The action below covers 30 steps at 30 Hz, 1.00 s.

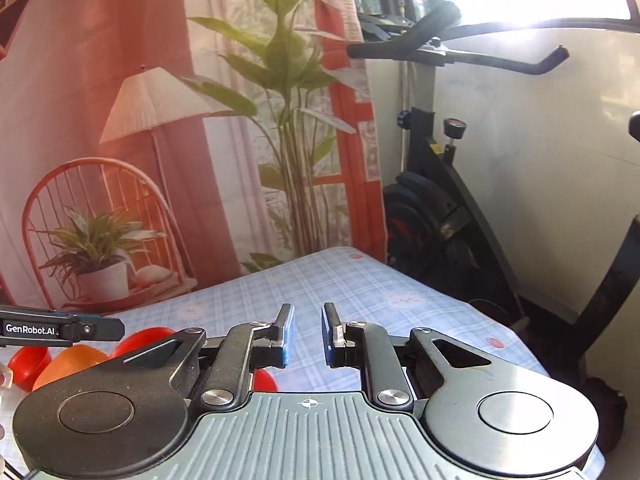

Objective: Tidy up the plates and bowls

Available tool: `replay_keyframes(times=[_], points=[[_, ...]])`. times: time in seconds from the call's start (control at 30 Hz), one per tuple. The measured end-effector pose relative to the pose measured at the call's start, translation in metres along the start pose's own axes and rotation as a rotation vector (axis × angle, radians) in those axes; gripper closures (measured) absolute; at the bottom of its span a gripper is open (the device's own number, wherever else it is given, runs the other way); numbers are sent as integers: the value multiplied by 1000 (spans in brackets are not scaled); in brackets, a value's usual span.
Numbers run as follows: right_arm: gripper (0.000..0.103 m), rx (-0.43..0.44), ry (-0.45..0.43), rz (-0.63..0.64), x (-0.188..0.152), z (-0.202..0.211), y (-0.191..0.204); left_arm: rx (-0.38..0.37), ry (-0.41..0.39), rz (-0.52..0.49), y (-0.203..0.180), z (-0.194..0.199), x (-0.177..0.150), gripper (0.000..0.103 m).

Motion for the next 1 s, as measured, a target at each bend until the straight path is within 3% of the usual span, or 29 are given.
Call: replay_keyframes(times=[0.23, 0.33, 0.47, 0.73, 1.0], points=[[88, -203, 43, -114, -44, 20, -111, -123, 55, -50, -100, -43, -18, 69], [88, -268, 61, -149, -61, 22, -144, -176, 109, -31, -132, -64, -35, 64], [88, -318, 87, -177, -81, 27, -176, -201, 154, -91, -163, -87, -53, 64], [87, -332, 150, -225, -112, 20, -200, -229, 215, -158, -197, -109, -84, 62], [87, -323, 172, -247, -119, 13, -202, -236, 266, -131, -200, -126, -101, 60]])
Point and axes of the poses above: each gripper's, at about its wrist camera, not at the fingertips, and z roughly against the way its jaws point, y to its left, x to its top, the point moved 10 cm from there along -z, roughly the way its jaws point, and after that the axes turned 4 degrees about x, right-handed, at the moved point
